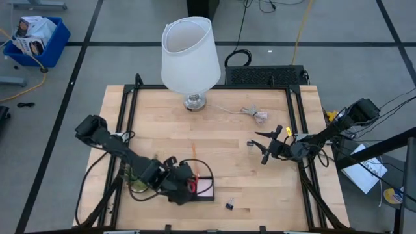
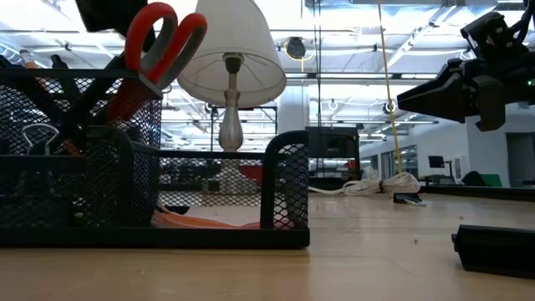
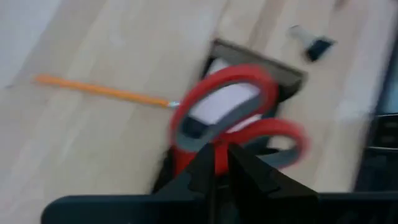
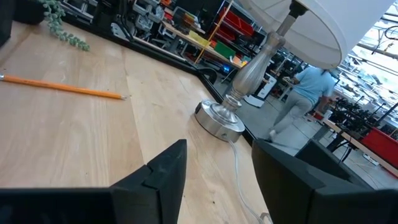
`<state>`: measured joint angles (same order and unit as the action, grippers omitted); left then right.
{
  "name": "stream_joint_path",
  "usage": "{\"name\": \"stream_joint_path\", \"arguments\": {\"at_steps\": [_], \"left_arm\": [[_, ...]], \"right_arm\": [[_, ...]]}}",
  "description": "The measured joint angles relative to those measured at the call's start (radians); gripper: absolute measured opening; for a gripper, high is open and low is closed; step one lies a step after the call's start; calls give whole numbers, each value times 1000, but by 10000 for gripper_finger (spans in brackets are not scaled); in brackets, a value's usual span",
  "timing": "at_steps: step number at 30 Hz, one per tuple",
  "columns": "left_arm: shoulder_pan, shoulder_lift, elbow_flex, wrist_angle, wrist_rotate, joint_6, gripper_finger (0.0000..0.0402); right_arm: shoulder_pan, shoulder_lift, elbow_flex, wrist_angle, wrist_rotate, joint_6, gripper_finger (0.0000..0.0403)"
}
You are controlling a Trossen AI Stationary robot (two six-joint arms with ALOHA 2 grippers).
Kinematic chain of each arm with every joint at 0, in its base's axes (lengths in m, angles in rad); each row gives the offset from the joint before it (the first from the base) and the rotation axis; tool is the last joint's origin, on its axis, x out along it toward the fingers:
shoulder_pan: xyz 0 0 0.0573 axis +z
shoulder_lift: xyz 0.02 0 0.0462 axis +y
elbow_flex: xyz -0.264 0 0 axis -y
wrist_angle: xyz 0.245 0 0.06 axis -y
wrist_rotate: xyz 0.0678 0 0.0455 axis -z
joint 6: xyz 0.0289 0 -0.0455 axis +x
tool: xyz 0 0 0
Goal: Pick and place office supplies into organizer
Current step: Put the yellow pencil into the black desk organizer
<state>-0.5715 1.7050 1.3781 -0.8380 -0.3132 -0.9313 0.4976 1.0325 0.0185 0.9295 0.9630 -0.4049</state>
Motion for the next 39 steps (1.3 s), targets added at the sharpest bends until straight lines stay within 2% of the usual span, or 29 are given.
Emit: {"name": "stream_joint_path", "arguments": {"at_steps": [6,12,19,21,25,27,30,39], "left_arm": [[-7,-22,53,37,14,12,47],[-9,-52,101,33,-119,93,47],[65,-84,101,27,-186,153,47],[93,-84,101,34,-160,212,47],[176,-61,98,156,58,392,47],[202,-40,96,267,156,412,47],[230,-10,98,436,219,370,47],[241,56,95,472,89,240,47]], "right_arm": [[0,0,0,1,0,0,172],[0,0,0,0,0,0,176],[0,0,0,0,0,0,174],[0,0,0,0,0,0,172],[0,0,0,0,0,0,173],[0,0,0,0,0,0,175],[0,0,0,5,0,0,177],[0,0,0,12,0,0,172]]}}
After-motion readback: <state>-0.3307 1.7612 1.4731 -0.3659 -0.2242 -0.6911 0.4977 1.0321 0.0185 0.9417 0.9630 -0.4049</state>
